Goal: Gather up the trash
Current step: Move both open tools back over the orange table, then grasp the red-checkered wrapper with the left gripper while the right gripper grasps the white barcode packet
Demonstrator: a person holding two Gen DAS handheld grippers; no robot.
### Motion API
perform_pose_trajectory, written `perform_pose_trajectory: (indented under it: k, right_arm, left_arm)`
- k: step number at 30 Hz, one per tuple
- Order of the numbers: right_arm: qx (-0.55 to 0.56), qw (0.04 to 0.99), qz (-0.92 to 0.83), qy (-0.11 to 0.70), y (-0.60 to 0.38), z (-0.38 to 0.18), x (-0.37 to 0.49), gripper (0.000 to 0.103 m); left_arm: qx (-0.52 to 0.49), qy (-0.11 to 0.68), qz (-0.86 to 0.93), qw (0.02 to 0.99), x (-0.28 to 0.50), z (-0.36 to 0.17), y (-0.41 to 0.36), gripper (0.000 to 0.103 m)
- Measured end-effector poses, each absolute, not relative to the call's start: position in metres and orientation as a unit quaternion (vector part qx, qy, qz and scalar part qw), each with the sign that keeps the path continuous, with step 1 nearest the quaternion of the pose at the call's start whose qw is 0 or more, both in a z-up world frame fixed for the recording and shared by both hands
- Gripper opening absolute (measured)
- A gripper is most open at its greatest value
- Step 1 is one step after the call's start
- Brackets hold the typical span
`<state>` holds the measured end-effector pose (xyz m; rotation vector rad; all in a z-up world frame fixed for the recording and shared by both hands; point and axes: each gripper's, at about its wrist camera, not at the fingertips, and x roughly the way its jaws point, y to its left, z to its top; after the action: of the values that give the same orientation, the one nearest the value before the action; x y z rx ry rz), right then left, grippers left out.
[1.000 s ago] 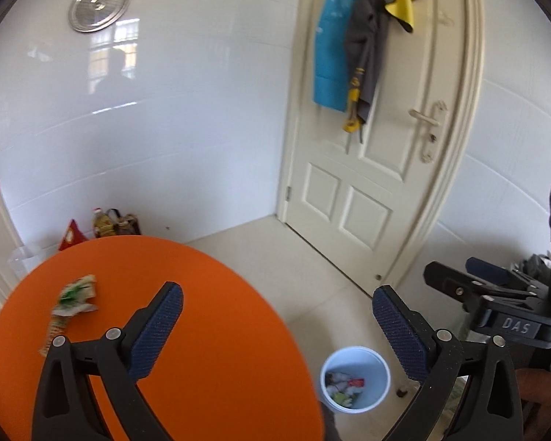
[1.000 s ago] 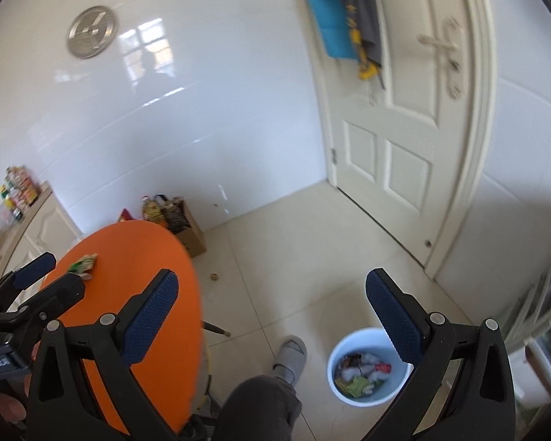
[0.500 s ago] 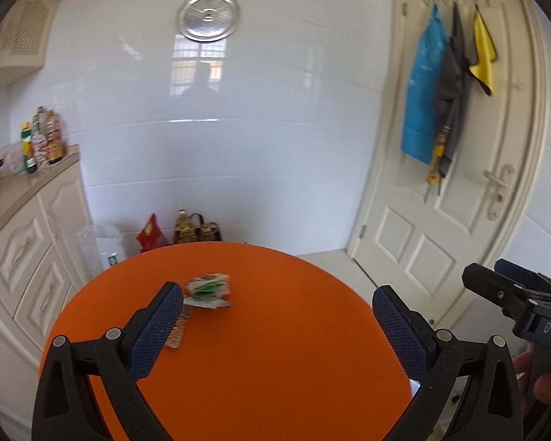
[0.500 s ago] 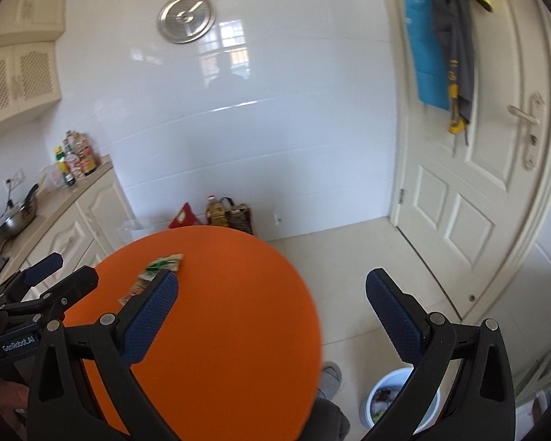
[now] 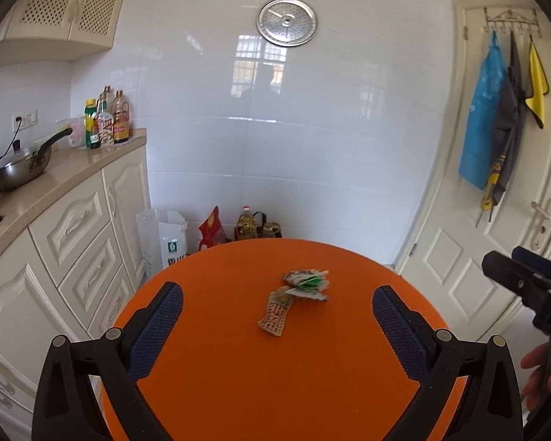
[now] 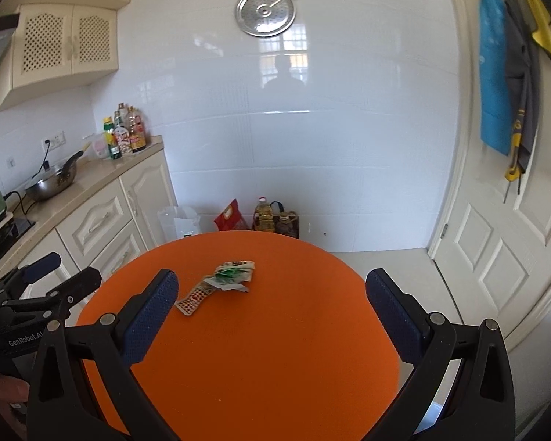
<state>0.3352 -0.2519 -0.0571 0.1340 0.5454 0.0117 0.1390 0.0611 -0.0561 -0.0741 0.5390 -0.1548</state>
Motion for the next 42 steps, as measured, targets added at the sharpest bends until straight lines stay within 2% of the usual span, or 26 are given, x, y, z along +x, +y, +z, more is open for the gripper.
perform_pose_trajectory:
  k: [7,22,24,26,27,28,31,35,38,42]
  right_arm:
    - [0.061,0.954,0.013,0.292,-0.245,-0.073,0.364,0.103]
    - [0.071,0.919,0.024,0.388,-0.256,-0.156,0.450,0.103]
    - [0.075,0.913,0.028,0.401,-0.256,-0.170,0.463,0.103]
    - [0.077,0.908,0.031,0.410,-0.255,-0.180,0.471,0.103]
    - [0.078,0.906,0.035,0.414,-0.255,-0.185,0.476,0.103]
    - [0.078,0.905,0.038,0.417,-0.254,-0.190,0.480,0.103]
    - [0.077,0.899,0.050,0.428,-0.246,-0.200,0.492,0.103]
    - [0.074,0.893,0.071,0.438,-0.233,-0.211,0.505,0.103]
    - [0.059,0.886,0.085,0.452,-0.220,-0.222,0.513,0.103]
    - [0.045,0.880,0.100,0.462,-0.205,-0.234,0.518,0.103]
  left_arm:
    - [-0.027,0.304,-0.080,0.949,0.168,-0.073,0.059,0.102]
    - [0.020,0.434,-0.084,0.897,0.353,-0.156,0.007,0.099]
    - [0.025,0.449,-0.084,0.889,0.378,-0.166,0.001,0.090]
    - [0.031,0.461,-0.088,0.883,0.393,-0.176,-0.006,0.085]
    - [0.045,0.452,-0.088,0.886,0.399,-0.177,-0.013,0.079]
    - [0.054,0.452,-0.091,0.886,0.406,-0.178,-0.020,0.080]
    - [0.056,0.444,-0.102,0.888,0.418,-0.179,-0.031,0.066]
    - [0.043,0.435,-0.109,0.893,0.433,-0.177,-0.039,0.025]
    - [0.022,0.438,-0.117,0.891,0.444,-0.177,-0.036,0.015]
    - [0.006,0.440,-0.123,0.889,0.455,-0.179,-0.032,0.012]
